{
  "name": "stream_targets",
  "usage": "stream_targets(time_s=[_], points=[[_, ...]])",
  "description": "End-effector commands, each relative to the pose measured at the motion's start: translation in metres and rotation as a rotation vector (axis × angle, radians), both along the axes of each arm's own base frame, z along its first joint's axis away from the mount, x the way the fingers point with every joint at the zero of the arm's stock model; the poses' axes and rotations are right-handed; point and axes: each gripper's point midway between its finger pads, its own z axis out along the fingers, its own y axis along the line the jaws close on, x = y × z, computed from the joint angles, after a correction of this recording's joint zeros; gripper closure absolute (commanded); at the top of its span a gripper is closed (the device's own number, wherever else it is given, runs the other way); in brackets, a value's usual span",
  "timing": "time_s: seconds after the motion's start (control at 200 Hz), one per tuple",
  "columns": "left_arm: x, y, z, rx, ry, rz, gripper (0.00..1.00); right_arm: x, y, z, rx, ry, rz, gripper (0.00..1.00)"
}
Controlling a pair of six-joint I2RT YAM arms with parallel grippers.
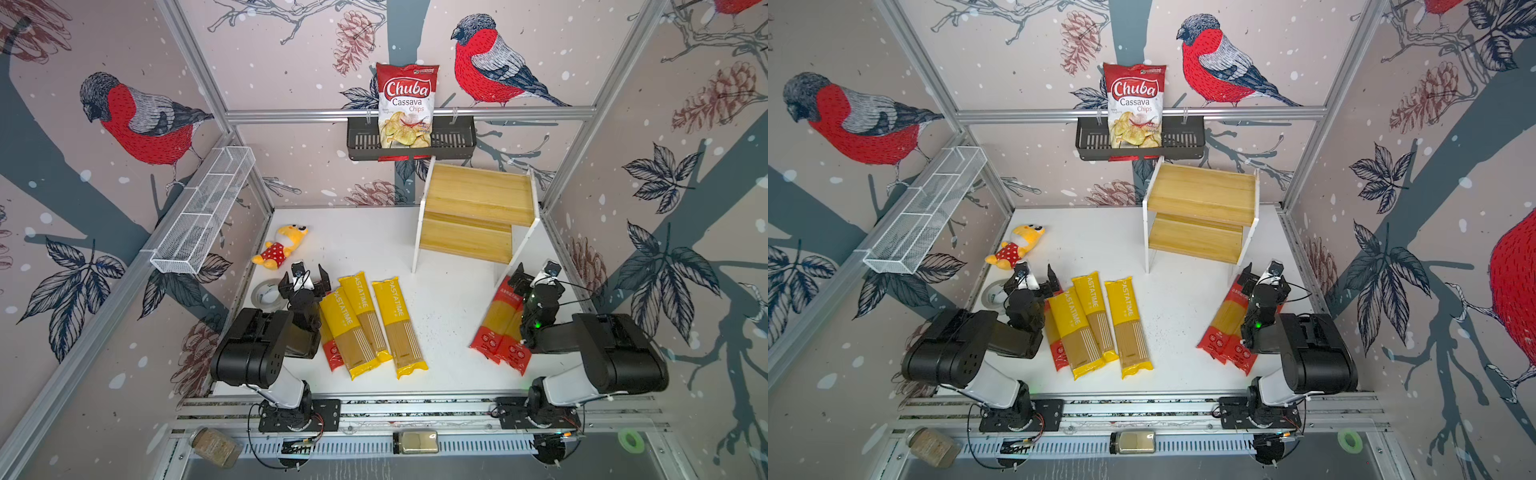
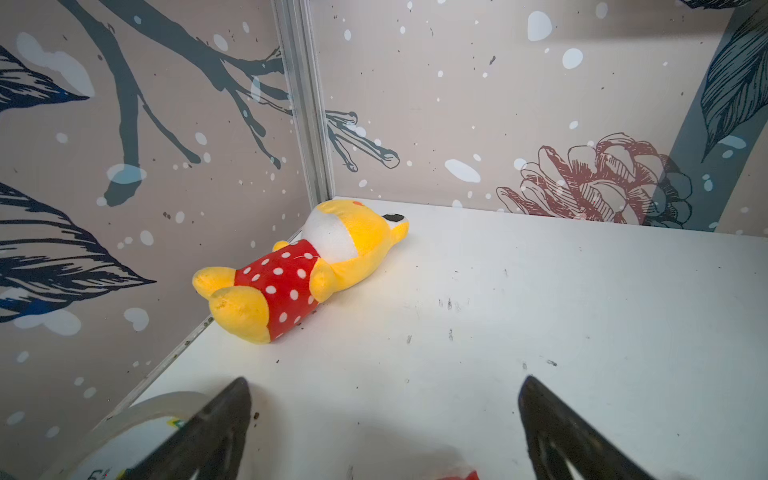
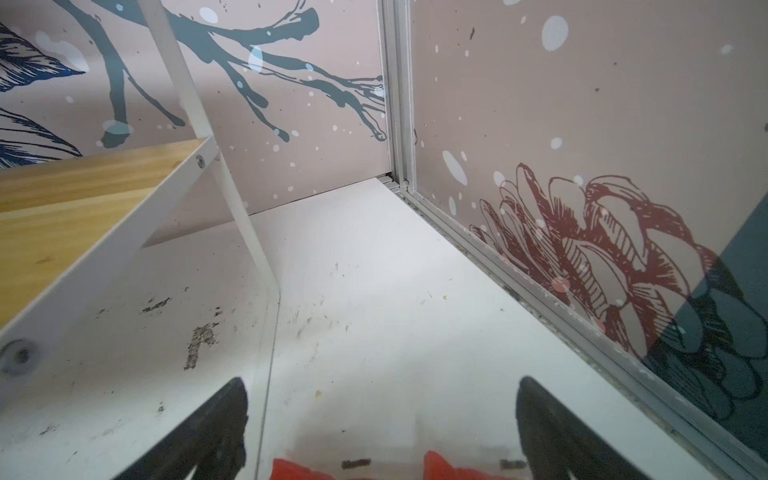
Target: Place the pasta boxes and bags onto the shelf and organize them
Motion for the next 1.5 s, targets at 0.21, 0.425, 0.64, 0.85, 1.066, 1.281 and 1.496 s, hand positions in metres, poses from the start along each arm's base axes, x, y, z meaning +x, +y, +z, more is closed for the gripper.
stream_targets(time_s=[0.21, 0.425, 0.64, 0.85, 1.066, 1.281, 1.496], points=[[0.0002, 0.0001, 0.0030, -0.004, -0.013, 0.000, 0.02, 0.0026, 0.0039, 0.0048, 0.002, -0.018, 0.021, 0.00], [0.0003, 0.0004, 0.0037, -0.004, -0.015, 0.002, 0.02, 0.0026, 0.0041, 0.0049, 0.001, -0.017, 0.021, 0.00], [0.0005, 0.0000, 0.0035, -0.004, -0.015, 0.000, 0.02, 0.0029, 0.0043, 0.0056, 0.000, -0.019, 0.022, 0.00], [0.0002, 0.0002, 0.0034, -0.004, -0.014, 0.001, 0.02, 0.0036, 0.0062, 0.0052, -0.009, -0.014, 0.021, 0.00], [0.0004, 0.0005, 0.0036, -0.005, -0.015, 0.000, 0.02, 0.0038, 0.0060, 0.0056, -0.010, -0.015, 0.020, 0.00], [0.0007, 0.0005, 0.0030, -0.007, -0.013, -0.003, 0.02, 0.0040, 0.0060, 0.0049, -0.008, -0.013, 0.025, 0.00], [0.0019, 0.0030, 0.0021, -0.023, -0.009, -0.009, 0.02, 0.0046, 0.0060, 0.0045, 0.000, -0.012, 0.045, 0.00]])
